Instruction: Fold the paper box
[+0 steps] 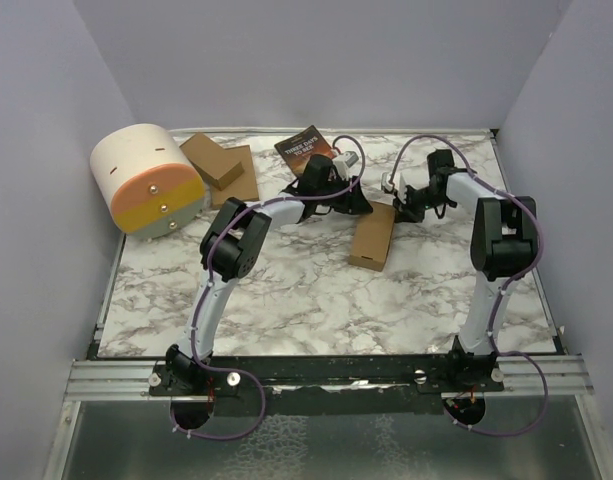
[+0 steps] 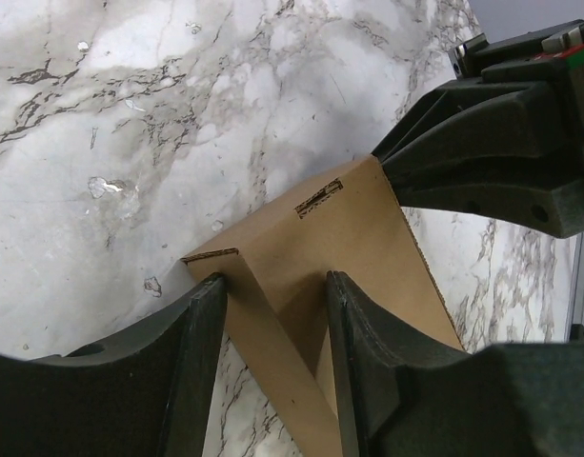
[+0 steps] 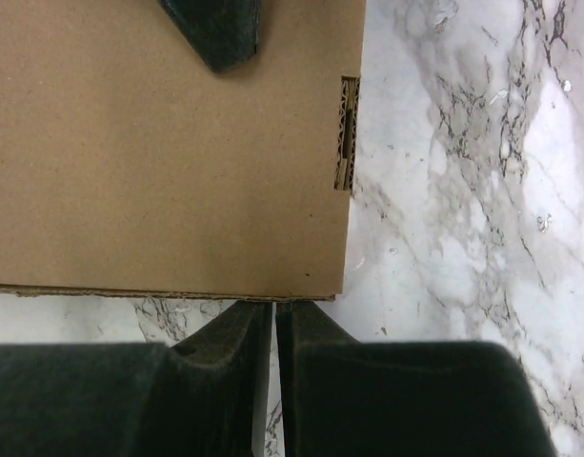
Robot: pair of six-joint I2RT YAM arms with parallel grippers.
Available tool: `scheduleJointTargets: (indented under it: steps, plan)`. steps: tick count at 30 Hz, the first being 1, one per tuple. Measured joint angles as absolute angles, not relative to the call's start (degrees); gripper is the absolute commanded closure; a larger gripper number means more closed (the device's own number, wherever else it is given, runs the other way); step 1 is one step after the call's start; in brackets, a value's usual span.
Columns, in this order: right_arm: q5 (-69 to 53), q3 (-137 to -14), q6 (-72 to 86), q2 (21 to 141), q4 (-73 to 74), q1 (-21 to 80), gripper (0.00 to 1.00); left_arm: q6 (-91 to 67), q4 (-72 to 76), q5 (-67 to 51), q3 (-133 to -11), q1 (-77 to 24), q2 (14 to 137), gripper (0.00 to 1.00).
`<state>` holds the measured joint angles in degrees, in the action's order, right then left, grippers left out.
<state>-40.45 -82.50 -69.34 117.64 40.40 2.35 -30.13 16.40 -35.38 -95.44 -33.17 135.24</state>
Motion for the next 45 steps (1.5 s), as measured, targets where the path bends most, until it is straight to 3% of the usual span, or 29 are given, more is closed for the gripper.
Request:
scheduleJointTargets:
  steps: [7,11,16,21,23,24,25,27,31,36,45]
  plan:
    - [-38.1,-81.3,-69.3,117.3,39.4,3.1,0.9,-28.9,15.0,-35.4,-95.9,-33.3,135.2,0.49]
    - [-37.8,-79.5,-67.6,115.9,39.0,3.0,0.87,-29.3,16.6,-34.8,-93.1,-33.5,133.8,0.4]
    - [-38.6,-72.8,-65.3,108.9,39.1,0.6,0.72,-30.1,17.9,-31.7,-83.8,-33.7,127.1,0.37]
    - [-40.7,-65.0,-59.5,96.4,38.7,-1.3,0.52,-29.2,20.0,-27.8,-76.6,-33.7,118.0,0.33]
    - [-43.2,-64.2,-55.1,94.3,37.6,-1.2,0.24,-28.4,22.1,-25.8,-71.6,-33.7,112.2,0.29]
    - [-43.9,-63.5,-53.9,92.0,37.4,-1.1,0.02,-28.0,23.4,-24.6,-68.8,-33.7,109.0,0.25]
    - [-45.4,-62.8,-50.9,90.9,36.2,-1.1,0.0,-27.5,24.6,-23.6,-66.2,-33.7,106.2,0.19]
    - [-48.1,-61.1,-45.3,89.1,33.9,-1.2,0.01,-27.0,27.8,-21.7,-60.4,-33.6,100.4,0.04]
    - [-54.3,-57.3,-30.7,87.8,26.9,-4.5,0.01,-27.9,38.8,-17.9,-45.4,-33.4,89.0,0.01]
    - [-64.2,-55.5,-16.8,93.5,20.0,-9.0,0.02,-35.6,53.9,-17.3,-31.2,-31.7,87.2,0.19]
    - [-65.8,-52.3,3.1,100.5,9.4,-8.8,0.26,-50.4,68.6,-22.6,-30.1,-31.0,102.8,0.2]
